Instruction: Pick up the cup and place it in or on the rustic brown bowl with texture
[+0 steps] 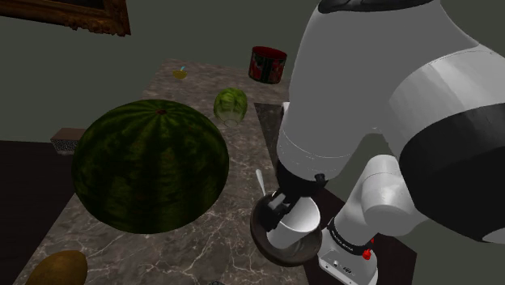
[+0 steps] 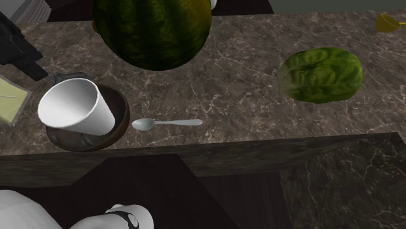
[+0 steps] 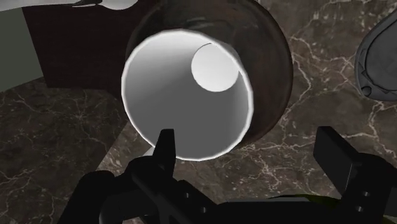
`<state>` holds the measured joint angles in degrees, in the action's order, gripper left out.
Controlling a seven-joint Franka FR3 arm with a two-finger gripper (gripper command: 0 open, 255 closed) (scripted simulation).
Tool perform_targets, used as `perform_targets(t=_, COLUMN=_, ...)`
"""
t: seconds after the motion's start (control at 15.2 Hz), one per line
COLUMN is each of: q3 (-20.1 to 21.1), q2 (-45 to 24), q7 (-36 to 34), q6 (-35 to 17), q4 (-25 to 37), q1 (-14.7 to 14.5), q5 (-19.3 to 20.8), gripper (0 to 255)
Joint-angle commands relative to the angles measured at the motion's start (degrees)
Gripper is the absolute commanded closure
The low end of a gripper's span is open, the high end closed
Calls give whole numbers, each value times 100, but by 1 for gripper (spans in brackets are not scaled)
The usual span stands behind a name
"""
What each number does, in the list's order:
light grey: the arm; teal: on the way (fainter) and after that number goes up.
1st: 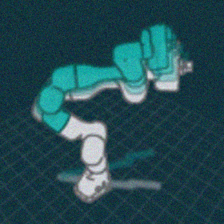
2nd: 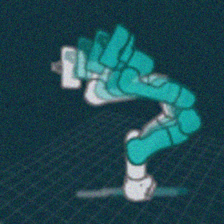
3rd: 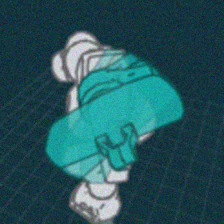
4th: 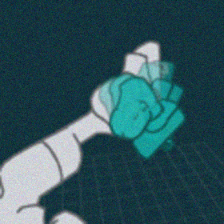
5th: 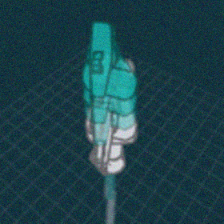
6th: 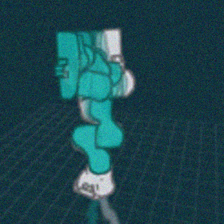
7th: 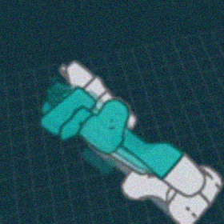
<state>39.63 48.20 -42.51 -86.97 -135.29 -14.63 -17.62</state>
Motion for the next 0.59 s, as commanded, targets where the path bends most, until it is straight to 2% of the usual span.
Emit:
perform_targets(t=0.0, q3=-62, q2=-118, q7=-20, q6=283, q4=403, q1=80, q5=100, gripper=0)
perform_targets(t=0.07, q3=-78, q2=-174, q7=-39, q6=408, q4=586, q1=112, q5=135, gripper=0)
perform_targets(t=0.53, q3=-78, q2=-174, q7=-39, q6=408, q4=586, q1=112, q5=135, gripper=0)
